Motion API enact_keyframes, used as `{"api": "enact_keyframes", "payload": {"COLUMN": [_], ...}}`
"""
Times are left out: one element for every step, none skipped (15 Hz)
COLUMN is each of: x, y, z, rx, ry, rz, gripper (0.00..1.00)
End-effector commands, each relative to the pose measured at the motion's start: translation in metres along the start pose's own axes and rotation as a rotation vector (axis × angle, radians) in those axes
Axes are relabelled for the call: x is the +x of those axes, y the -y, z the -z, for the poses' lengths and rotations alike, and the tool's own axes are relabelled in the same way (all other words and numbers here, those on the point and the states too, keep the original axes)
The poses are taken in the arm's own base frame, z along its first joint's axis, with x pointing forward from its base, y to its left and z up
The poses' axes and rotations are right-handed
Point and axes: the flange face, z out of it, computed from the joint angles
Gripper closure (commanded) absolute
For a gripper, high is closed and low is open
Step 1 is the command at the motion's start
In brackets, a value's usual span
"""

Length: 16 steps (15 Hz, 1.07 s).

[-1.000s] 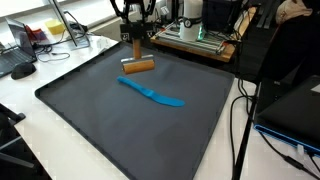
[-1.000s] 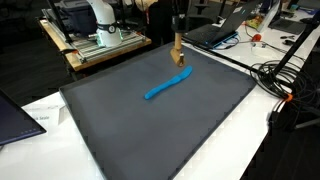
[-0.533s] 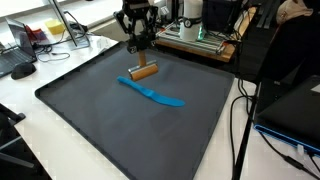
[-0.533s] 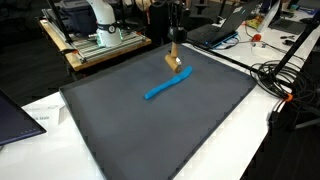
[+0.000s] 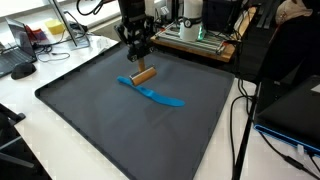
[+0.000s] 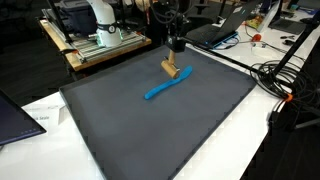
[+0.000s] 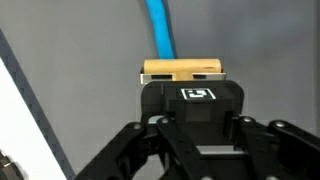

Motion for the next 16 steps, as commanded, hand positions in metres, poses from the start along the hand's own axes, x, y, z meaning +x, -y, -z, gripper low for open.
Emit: {"api": "enact_keyframes", "payload": {"x": [-0.004,-0.003,-0.002,-0.002,-0.002,-0.002,-0.003,-0.004,-0.004,-0.004,-0.003,-0.002,0.000,0.002,0.003,0.006], "y": [-0.015,-0.017,-0.019,-0.021,-0.023,-0.024,-0.026,-0.027,-0.027,-0.027,-0.027,-0.026,-0.026,-0.025,-0.025,-0.024], "z": [0.001,-0.001,-0.003,-0.006,-0.010,-0.013,-0.017,-0.021,-0.025,-0.028,-0.033,-0.037,-0.043,-0.049,-0.054,-0.058], "rx": [0.005,0.006,0.003,0.004,0.005,0.005,0.002,0.007,0.012,0.010,0.010,0.014,0.018,0.026,0.034,0.039], "ry": [0.028,0.032,0.034,0.040,0.048,0.052,0.062,0.063,0.061,0.056,0.056,0.057,0.059,0.058,0.056,0.055], "rz": [0.043,0.046,0.051,0.055,0.060,0.065,0.066,0.071,0.074,0.076,0.080,0.085,0.087,0.091,0.095,0.100], "gripper": [0.78,0.78,0.78,0.78,0.78,0.78,0.78,0.78,0.78,0.78,0.78,0.78,0.78,0.78,0.78,0.78]}}
